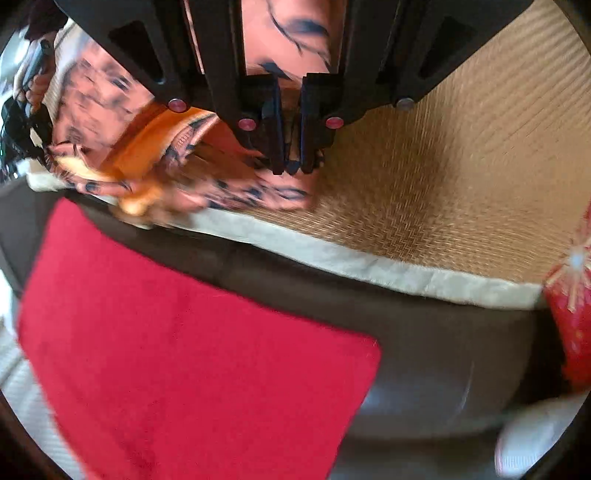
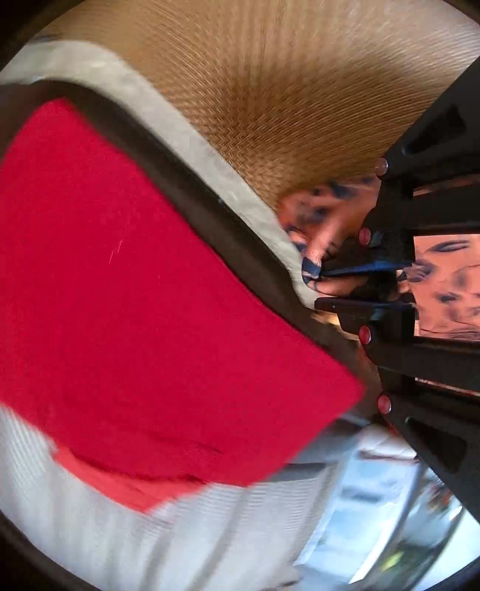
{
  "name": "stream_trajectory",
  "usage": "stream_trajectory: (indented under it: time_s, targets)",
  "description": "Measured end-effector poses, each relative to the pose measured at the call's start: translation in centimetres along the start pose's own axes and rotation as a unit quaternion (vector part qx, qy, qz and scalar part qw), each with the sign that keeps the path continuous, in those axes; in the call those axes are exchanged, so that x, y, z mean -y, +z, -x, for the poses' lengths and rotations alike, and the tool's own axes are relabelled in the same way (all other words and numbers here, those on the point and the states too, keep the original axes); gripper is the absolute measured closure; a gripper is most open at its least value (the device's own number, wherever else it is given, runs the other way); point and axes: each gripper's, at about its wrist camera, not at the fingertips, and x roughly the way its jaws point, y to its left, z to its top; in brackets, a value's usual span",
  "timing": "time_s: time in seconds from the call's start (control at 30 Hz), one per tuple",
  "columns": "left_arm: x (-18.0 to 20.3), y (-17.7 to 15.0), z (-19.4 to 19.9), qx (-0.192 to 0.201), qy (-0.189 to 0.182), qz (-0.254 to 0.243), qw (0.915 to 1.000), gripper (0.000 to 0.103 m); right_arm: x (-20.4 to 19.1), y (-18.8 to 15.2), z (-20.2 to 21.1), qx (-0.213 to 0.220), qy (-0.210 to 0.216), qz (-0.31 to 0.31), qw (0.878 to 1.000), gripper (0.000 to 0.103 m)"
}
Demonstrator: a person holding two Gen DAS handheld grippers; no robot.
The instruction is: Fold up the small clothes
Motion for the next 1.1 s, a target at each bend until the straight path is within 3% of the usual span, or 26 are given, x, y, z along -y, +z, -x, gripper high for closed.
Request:
stream_trajectory:
  time_s: [0.1,0.2,0.27,0.37,0.43,0.47,0.5,0.53,0.6,0.73,0.83,0.9,0.97,1.1]
  targets:
    - [-2.1,-0.1,-1.7,0.018,-0.016,0.038,0.9990,0.091,3.6,1.5,-3.2,-0.004,-0.011,-0.047,0.999,0.088]
    - [-4.5,-0.3,-0.2,0.073,-0.035,0.088,0.9928,0.077,4.2,1.4,-3.2,0.003,0.012,-0.033,0.999,0.088]
    - [-5.4,-0.6,1.3,0.105,-0.020,0.117,0.9874,0.066,3.8,1.6,-1.6,0.022,0.028,-0.019,0.999,0.088]
    - [-4.1,-1.6,4.7,0.142,0.034,0.100,0.9842,0.066,1.7,1.2,0.8,0.050,0.031,0.017,0.998,0.083]
    - [-1.3,-3.2,7.3,0.160,0.055,0.059,0.9837,0.062,-0.2,0.0,2.1,0.055,0.031,0.046,0.997,0.069]
    - [-0.4,-4.0,8.3,0.164,0.060,0.044,0.9836,0.060,-1.0,-0.6,2.8,0.062,0.033,0.057,0.996,0.048]
    - [1.1,-5.0,9.2,0.168,0.068,0.027,0.9830,0.054,-1.9,-1.4,4.1,0.075,0.039,0.068,0.994,0.018]
    - [2.7,-6.3,10.0,0.168,0.077,0.013,0.9826,0.045,-2.9,-2.5,5.6,0.109,0.050,0.080,0.990,0.012]
    - [5.1,-8.3,10.6,0.165,0.075,-0.003,0.9834,0.041,-4.2,-3.8,8.0,0.151,0.064,0.103,0.981,0.011]
    - [7.8,-10.3,8.3,0.129,0.103,-0.038,0.9856,0.041,-5.6,-6.2,7.3,0.081,0.021,0.113,0.990,0.014]
    - [8.8,-9.0,4.5,0.075,0.114,-0.059,0.9889,0.041,-5.4,-8.6,5.2,0.032,-0.038,0.158,0.986,0.038]
    - [9.4,-7.6,2.8,0.062,0.125,-0.069,0.9879,0.041,-4.8,-8.8,2.7,-0.015,-0.062,0.173,0.983,0.063]
    - [9.7,-5.9,0.9,0.057,0.124,-0.081,0.9873,0.041,-4.4,-9.7,0.1,-0.041,-0.086,0.180,0.979,0.063]
    - [8.7,-2.4,-3.8,0.027,0.162,-0.066,0.9842,0.041,-3.3,-9.8,-3.8,-0.065,-0.128,0.178,0.974,0.065]
